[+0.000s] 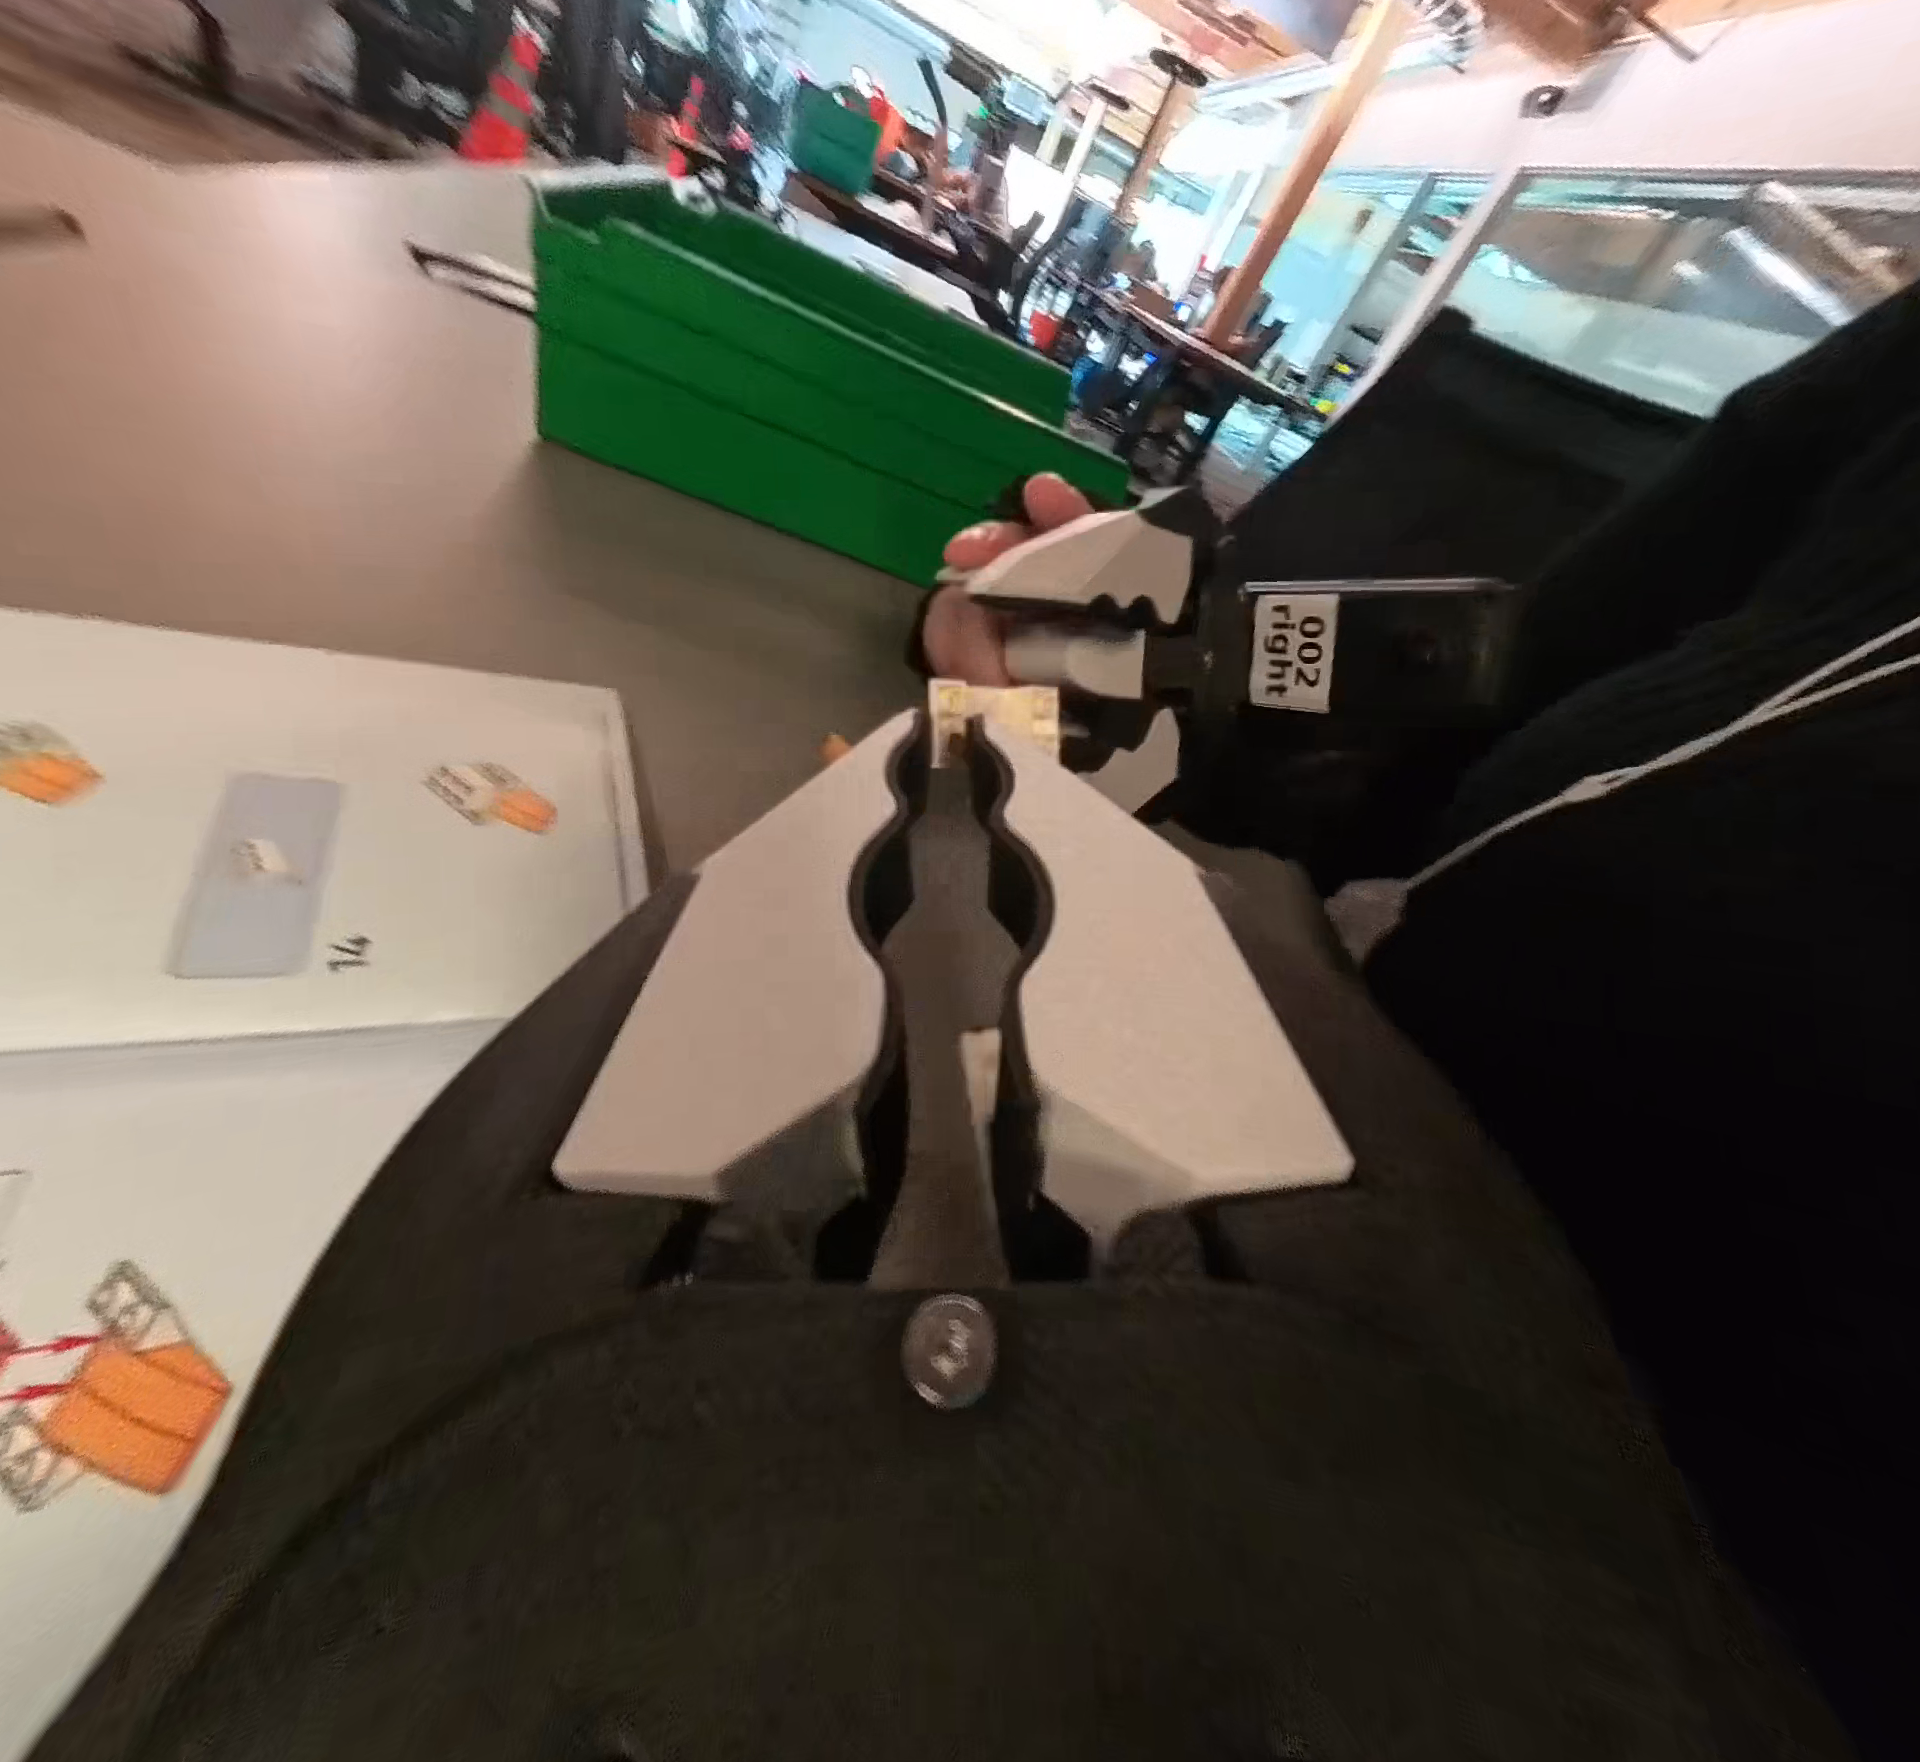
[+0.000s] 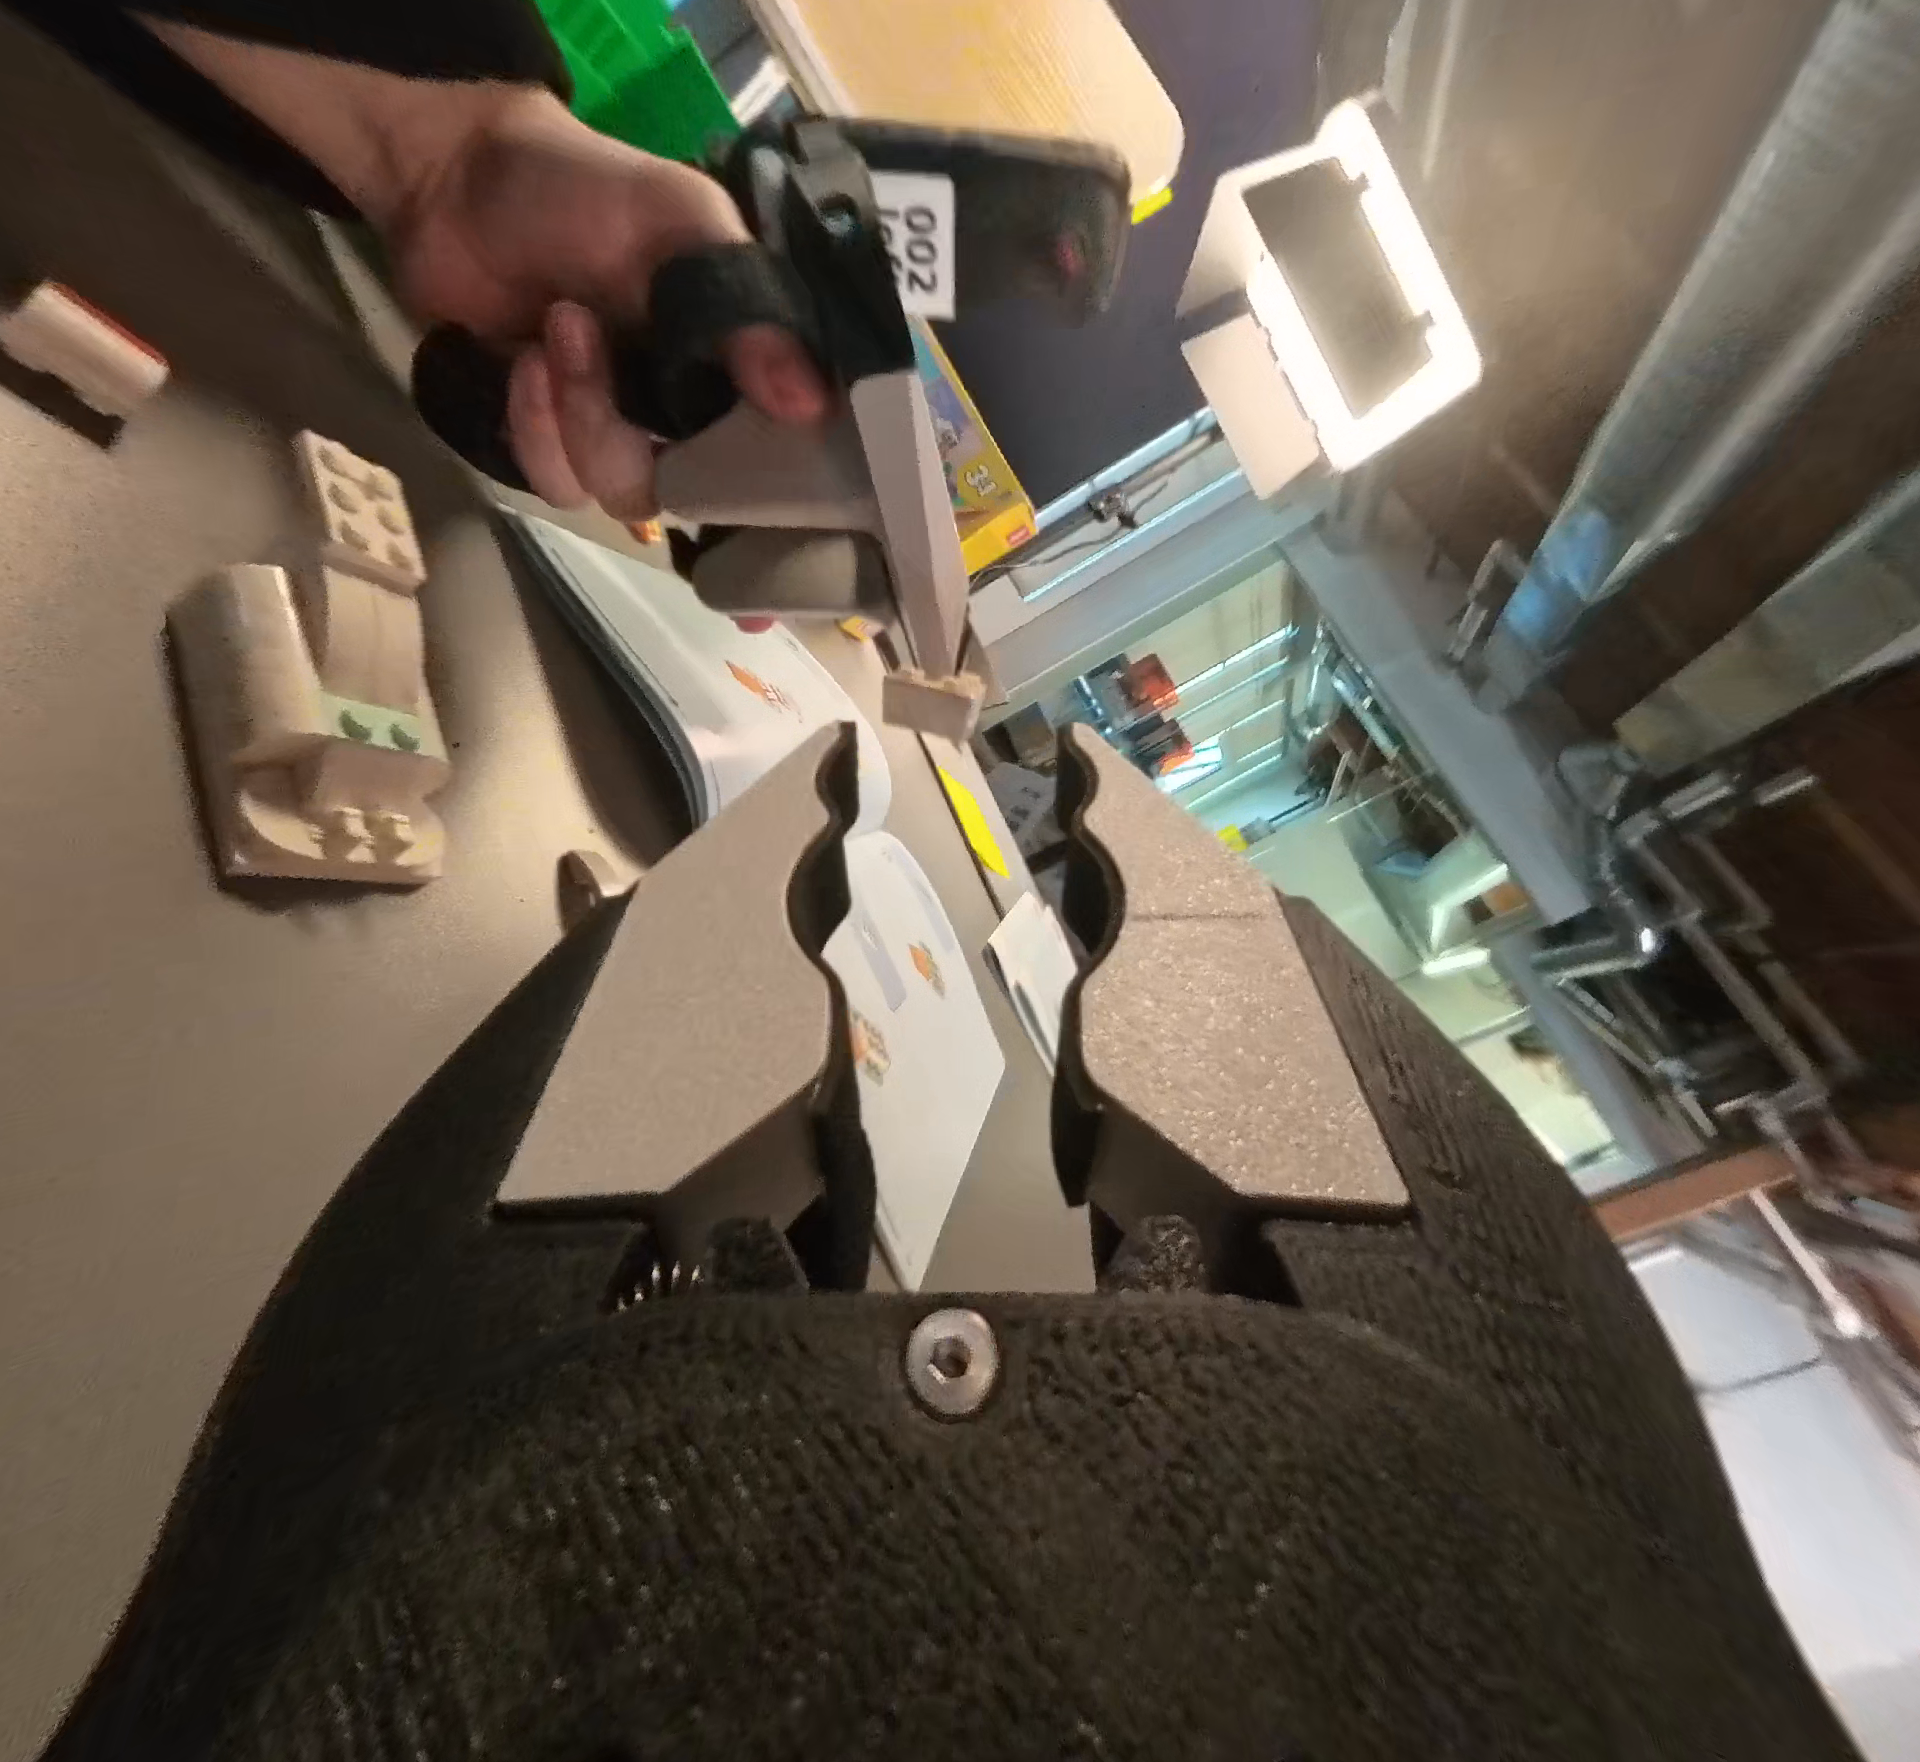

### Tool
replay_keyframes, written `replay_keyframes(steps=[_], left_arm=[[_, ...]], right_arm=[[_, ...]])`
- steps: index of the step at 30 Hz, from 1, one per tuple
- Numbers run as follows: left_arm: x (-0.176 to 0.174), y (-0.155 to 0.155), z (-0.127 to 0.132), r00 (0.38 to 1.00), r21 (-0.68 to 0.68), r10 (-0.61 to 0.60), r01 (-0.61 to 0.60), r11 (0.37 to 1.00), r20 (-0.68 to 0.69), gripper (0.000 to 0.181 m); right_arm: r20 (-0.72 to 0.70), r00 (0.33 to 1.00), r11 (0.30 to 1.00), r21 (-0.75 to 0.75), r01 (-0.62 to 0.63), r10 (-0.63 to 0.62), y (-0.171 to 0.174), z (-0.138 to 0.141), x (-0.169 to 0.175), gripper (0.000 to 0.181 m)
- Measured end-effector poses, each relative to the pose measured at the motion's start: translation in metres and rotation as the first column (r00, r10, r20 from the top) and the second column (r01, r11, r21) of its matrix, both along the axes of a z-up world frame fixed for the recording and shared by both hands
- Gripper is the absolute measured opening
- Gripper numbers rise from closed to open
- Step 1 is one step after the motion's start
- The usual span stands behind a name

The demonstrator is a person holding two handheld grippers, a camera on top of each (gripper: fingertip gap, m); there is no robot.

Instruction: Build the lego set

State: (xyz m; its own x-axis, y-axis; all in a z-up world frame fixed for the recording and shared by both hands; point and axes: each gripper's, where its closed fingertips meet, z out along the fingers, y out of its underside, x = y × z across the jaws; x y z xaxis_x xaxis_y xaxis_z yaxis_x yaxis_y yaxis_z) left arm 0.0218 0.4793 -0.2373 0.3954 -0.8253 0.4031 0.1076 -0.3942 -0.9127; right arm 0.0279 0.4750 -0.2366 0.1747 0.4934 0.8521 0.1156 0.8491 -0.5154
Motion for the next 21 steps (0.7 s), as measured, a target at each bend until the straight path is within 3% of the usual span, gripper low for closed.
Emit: replay_keyframes(steps=[1, 5, 9, 10, 11, 13, 21], left_arm=[[0.001, -0.002, -0.003, 1.0, -0.029, -0.025, 0.025, 0.999, 0.003, 0.006], [0.01, -0.009, -0.009, 0.993, -0.103, -0.111, 0.114, 0.988, 0.033, 0.006], [0.011, -0.008, -0.009, 0.993, -0.112, -0.102, 0.108, 0.988, 0.062, 0.006], [0.01, -0.005, -0.007, 0.994, -0.096, -0.078, 0.085, 0.992, 0.074, 0.014], [0.01, -0.003, -0.005, 0.995, -0.085, -0.054, 0.061, 0.995, 0.082, 0.037], [0.014, 0.0, -0.006, 0.997, -0.07, -0.032, 0.037, 0.997, 0.071, 0.065], [0.021, 0.008, -0.001, 0.994, 0.134, 0.108, -0.104, 0.986, -0.025, 0.034]], right_arm=[[0.01, 1.0, 0.999, 0.032, -0.002, 0.002, -0.004, -0.002, -0.001, 0.034], [0.058, 0.998, 0.994, 0.113, -0.006, -0.001, -0.011, -0.01, -0.007, 0.018], [0.04, 0.998, 0.994, 0.099, 0.038, -0.042, -0.006, -0.007, -0.007, 0.017], [0.018, 0.996, 0.992, 0.097, 0.081, -0.083, -0.001, -0.003, -0.006, 0.016], [0.007, 0.993, 0.989, 0.098, 0.113, -0.114, 0.004, -0.001, -0.006, 0.016], [0.005, 0.991, 0.987, 0.094, 0.132, -0.133, 0.008, -0.001, -0.005, 0.016], [-0.007, 0.985, 0.978, 0.114, 0.174, -0.174, 0.011, 0.0, -0.005, 0.016]])
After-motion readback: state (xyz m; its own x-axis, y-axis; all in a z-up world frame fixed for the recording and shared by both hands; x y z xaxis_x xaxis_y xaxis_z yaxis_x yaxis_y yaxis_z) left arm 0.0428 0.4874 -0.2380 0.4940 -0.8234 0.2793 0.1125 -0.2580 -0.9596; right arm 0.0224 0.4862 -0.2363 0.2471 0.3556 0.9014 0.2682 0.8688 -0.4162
